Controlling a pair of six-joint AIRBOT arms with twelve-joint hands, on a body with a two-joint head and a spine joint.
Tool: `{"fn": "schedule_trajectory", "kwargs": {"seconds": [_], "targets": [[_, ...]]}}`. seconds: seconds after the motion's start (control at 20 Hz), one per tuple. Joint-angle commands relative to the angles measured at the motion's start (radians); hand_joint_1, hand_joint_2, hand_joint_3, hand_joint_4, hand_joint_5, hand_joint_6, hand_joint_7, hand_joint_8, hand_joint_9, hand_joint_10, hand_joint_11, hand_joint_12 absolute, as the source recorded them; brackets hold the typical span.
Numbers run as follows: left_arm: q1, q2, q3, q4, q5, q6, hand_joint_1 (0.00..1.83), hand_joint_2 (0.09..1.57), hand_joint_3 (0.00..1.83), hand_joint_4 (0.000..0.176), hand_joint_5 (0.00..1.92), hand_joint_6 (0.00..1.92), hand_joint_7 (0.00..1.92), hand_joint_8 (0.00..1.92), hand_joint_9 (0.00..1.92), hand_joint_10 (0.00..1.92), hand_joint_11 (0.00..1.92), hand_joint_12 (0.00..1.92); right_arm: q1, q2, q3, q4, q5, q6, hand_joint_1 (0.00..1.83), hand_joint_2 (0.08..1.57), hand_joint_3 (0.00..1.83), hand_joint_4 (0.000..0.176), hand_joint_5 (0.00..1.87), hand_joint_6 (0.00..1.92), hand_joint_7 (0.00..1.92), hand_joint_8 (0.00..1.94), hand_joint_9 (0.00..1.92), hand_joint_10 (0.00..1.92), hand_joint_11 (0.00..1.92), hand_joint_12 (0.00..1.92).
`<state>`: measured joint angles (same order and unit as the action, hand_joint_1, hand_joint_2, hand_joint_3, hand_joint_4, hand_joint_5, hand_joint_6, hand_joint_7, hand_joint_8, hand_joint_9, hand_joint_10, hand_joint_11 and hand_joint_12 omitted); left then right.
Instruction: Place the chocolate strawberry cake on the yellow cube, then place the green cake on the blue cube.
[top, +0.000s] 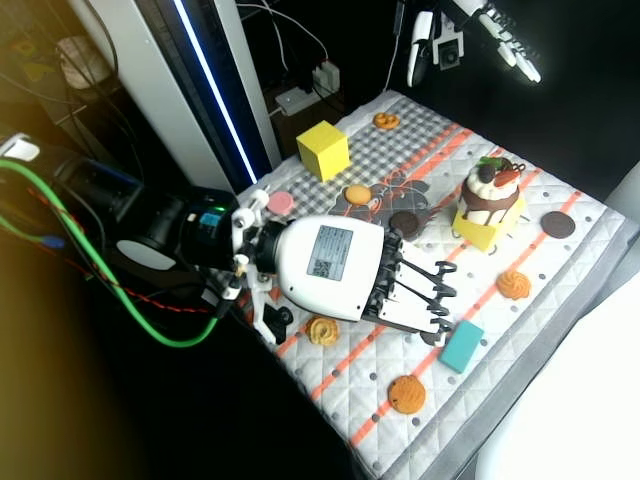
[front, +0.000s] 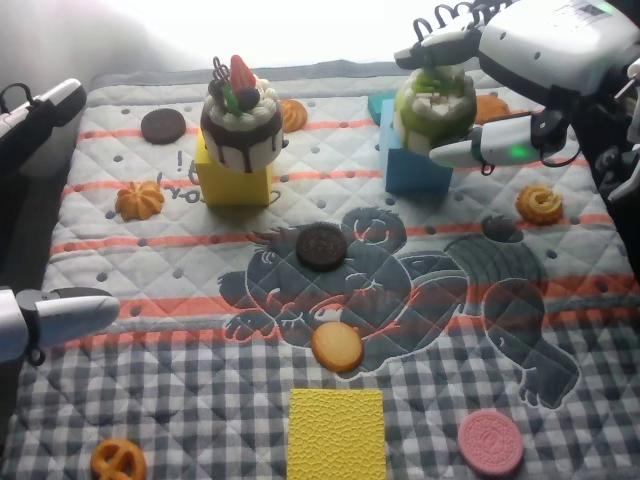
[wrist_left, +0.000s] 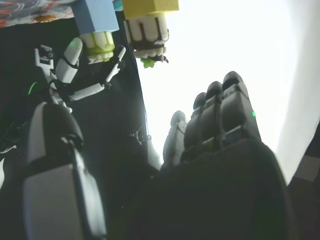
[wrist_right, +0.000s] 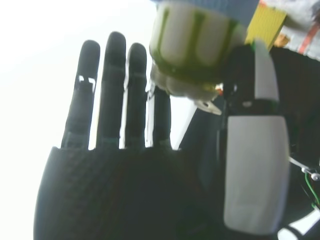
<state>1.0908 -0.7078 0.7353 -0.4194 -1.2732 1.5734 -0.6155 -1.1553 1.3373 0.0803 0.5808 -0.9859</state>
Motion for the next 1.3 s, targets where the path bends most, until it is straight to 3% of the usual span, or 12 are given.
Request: {"fn": "schedule_trajectory", "kwargs": {"seconds": [0.0,0.1,0.25,0.35,0.5,0.65,0.7,0.75,1.0,1.1,1.15,1.25], "targets": [[0.000,0.001,0.003,0.011,-0.132,-0.006,0.91,0.89,0.00,0.176,0.00,0.00,0.00,0.00,0.00,0.00,0.00,0.00,0.007,0.002,-0.001,0.005,0.118,0.000,0.75,0.95,0.00,0.122,0.42,0.00,0.42,0.00,0.47,0.00,0.14,0.78],[0.001,0.001,0.003,0.011,-0.132,-0.006,0.89,0.89,0.00,0.176,0.00,0.00,0.00,0.00,0.00,0.00,0.00,0.00,0.006,0.002,-0.001,0.005,0.118,0.000,0.71,0.95,0.00,0.148,0.32,0.00,0.36,0.00,0.40,0.00,0.09,0.74],[0.002,0.001,0.003,0.011,-0.133,-0.008,0.89,0.90,0.00,0.176,0.00,0.00,0.00,0.00,0.00,0.00,0.00,0.00,0.006,0.004,-0.003,0.006,0.118,0.000,0.68,0.93,0.00,0.136,0.21,0.00,0.24,0.00,0.30,0.00,0.03,0.66],[0.002,0.001,0.003,0.011,-0.134,-0.009,0.89,0.89,0.00,0.176,0.00,0.00,0.00,0.00,0.00,0.00,0.00,0.00,0.006,0.004,-0.005,0.006,0.118,0.000,0.68,0.91,0.00,0.172,0.16,0.00,0.19,0.00,0.25,0.00,0.00,0.66],[0.004,0.000,0.003,0.009,-0.137,-0.011,0.91,0.90,0.00,0.176,0.00,0.00,0.00,0.00,0.00,0.00,0.00,0.00,0.006,0.013,-0.024,0.006,0.142,-0.004,0.63,0.90,0.00,0.176,0.01,0.00,0.06,0.00,0.13,0.00,0.00,0.75],[0.005,0.000,0.006,0.002,-0.147,-0.022,0.92,0.90,0.00,0.176,0.00,0.00,0.00,0.00,0.00,0.00,0.00,0.00,-0.003,0.070,-0.100,0.023,0.230,-0.075,0.74,0.88,0.00,0.176,0.00,0.00,0.00,0.00,0.00,0.00,0.00,0.40],[0.008,-0.001,0.012,0.002,-0.153,-0.045,0.92,0.90,0.00,0.176,0.00,0.00,0.00,0.00,0.00,0.00,0.00,0.00,-0.026,0.110,-0.146,0.027,0.290,-0.097,0.80,0.86,0.00,0.176,0.00,0.00,0.00,0.00,0.00,0.00,0.00,0.08],[0.012,-0.002,0.017,0.002,-0.158,-0.070,0.90,0.89,0.00,0.176,0.00,0.00,0.00,0.00,0.00,0.00,0.00,0.00,-0.046,0.138,-0.176,0.031,0.334,-0.101,0.83,0.86,0.00,0.176,0.00,0.00,0.00,0.00,0.00,0.00,0.00,0.02],[0.108,-0.017,0.060,0.004,-0.270,-0.340,0.78,0.87,0.00,0.176,0.00,0.00,0.00,0.00,0.00,0.00,0.00,0.00,-0.327,0.311,-0.370,0.138,0.718,-0.101,0.64,0.86,0.00,0.176,0.00,0.00,0.00,0.00,0.00,0.00,0.00,0.00],[0.139,-0.016,0.059,0.004,-0.324,-0.392,0.78,0.85,0.00,0.176,0.00,0.00,0.00,0.00,0.00,0.00,0.00,0.00,-0.435,0.352,-0.415,0.186,0.828,-0.088,0.73,0.82,0.00,0.176,0.00,0.00,0.00,0.00,0.00,0.00,0.00,0.00],[0.150,-0.016,0.058,0.004,-0.349,-0.408,0.75,0.85,0.00,0.134,0.00,0.00,0.00,0.00,0.00,0.00,0.00,0.00,-0.487,0.360,-0.424,0.210,0.876,-0.066,0.75,0.83,0.00,0.176,0.00,0.00,0.00,0.00,0.00,0.00,0.00,0.00],[0.172,-0.018,0.052,0.005,-0.402,-0.435,0.69,0.84,0.00,0.087,0.00,0.00,0.00,0.00,0.00,0.00,0.00,0.00,-0.567,0.373,-0.436,0.236,0.952,-0.020,0.78,0.86,0.00,0.176,0.00,0.00,0.00,0.00,0.00,0.00,0.00,0.00]]}}
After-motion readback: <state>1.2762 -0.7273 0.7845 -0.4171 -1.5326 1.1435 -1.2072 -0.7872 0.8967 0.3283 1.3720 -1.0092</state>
